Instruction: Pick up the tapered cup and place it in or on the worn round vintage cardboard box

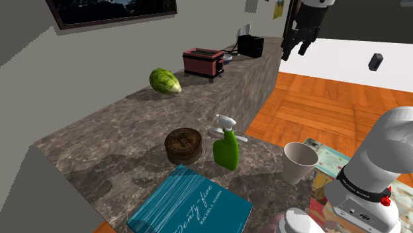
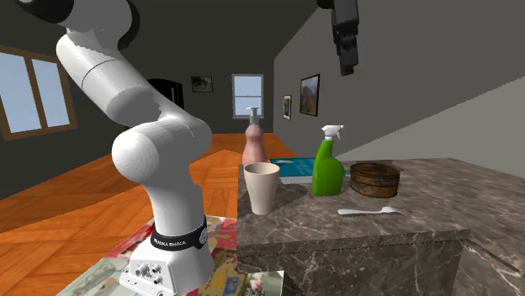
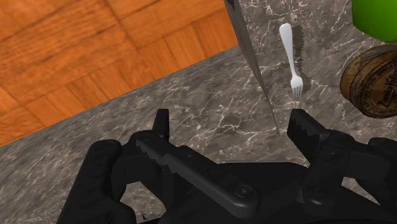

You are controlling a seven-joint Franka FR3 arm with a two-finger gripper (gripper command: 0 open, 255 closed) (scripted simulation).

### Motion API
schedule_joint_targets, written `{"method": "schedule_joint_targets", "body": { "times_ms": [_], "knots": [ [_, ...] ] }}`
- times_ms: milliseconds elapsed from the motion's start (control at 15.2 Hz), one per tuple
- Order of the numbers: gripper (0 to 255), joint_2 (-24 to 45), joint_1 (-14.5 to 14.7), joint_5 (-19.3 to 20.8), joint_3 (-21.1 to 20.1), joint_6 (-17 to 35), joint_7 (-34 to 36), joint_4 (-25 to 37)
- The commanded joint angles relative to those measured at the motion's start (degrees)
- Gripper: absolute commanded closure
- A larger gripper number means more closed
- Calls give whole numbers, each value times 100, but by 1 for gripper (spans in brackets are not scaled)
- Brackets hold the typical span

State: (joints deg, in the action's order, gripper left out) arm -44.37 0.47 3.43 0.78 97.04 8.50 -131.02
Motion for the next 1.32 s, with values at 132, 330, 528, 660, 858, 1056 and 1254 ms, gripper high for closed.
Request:
{"method": "schedule_joint_targets", "body": {
  "times_ms": [132,330,528,660,858,1056,1254],
  "knots": [
    [0,-233,58,-61,-191,59,178,-355],
    [0,-561,170,-186,-488,133,450,-851],
    [0,-859,315,-351,-803,194,730,-1306],
    [0,-1037,433,-483,-1024,230,926,-1585],
    [0,-1267,636,-719,-1380,282,1229,-1968],
    [0,-1442,877,-994,-1761,340,1552,-2303],
    [0,-1548,1147,-1308,-2172,413,1894,-2588]
  ]
}}
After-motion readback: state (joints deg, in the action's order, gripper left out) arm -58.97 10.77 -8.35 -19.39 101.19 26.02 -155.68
